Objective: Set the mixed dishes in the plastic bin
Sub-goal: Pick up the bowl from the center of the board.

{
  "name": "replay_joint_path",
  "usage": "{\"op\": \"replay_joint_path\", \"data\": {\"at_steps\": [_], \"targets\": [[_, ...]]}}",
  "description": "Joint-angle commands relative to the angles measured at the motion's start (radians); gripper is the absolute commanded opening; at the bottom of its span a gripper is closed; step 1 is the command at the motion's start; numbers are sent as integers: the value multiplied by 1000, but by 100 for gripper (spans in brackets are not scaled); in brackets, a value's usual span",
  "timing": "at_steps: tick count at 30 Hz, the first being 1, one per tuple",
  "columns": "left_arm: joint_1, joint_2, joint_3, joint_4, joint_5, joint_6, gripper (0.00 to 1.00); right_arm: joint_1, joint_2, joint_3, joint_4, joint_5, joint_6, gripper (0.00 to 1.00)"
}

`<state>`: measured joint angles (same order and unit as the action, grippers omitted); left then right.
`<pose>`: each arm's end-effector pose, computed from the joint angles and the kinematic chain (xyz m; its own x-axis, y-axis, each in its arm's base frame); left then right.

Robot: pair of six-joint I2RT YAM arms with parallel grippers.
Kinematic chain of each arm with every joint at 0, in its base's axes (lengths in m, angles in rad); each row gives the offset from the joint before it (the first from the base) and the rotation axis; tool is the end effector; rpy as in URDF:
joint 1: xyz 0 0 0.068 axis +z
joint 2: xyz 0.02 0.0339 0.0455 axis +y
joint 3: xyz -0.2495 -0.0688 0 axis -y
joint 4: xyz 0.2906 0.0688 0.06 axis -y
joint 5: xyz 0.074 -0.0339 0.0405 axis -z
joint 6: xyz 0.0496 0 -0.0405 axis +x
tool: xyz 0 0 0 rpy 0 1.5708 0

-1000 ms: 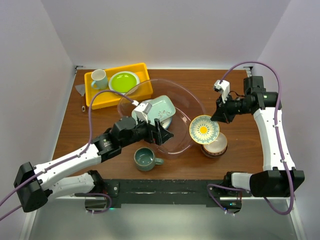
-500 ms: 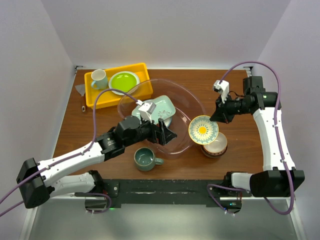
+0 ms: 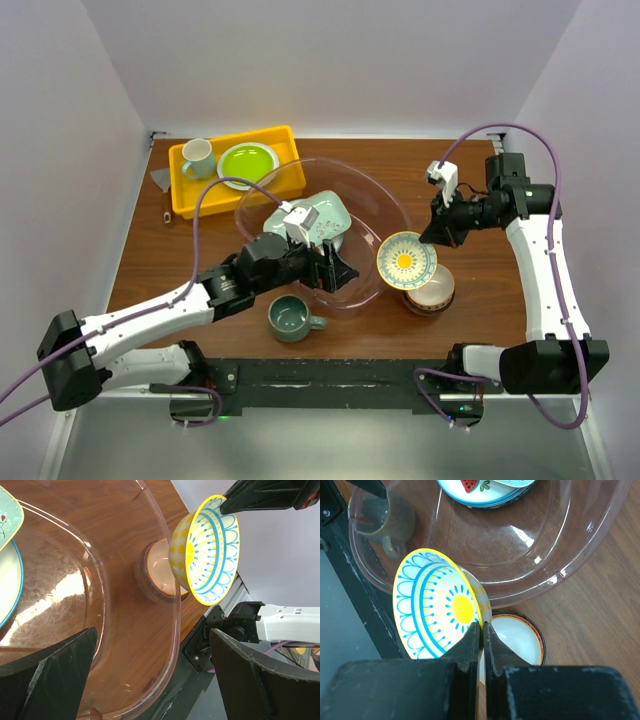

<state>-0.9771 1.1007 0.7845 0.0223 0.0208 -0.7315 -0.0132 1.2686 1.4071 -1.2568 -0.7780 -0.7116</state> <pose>0.1782 -0.2659 0.2668 -0.6816 -0.1839 -0.7082 0.5167 0.5643 -0.6438 0.2735 0.0312 0.3529 -0.4868 -0.4588 -0.7433 -0.8125 0.5502 0.1925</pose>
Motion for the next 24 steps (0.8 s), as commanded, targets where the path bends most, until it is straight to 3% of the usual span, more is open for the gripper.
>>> {"op": "replay_joint_path", "data": {"at_steps": [1,13,24], "targets": [[-12,17,55,57,-18,-9,100,5,-26,4,14,-55,-8,0],[-32,140,137,67,-70,-22,100,5,-28,3,11,-67,-6,0],[-106,303,327,-75,-225,1,88,5,-25,9,10,-78,-6,0]]}}
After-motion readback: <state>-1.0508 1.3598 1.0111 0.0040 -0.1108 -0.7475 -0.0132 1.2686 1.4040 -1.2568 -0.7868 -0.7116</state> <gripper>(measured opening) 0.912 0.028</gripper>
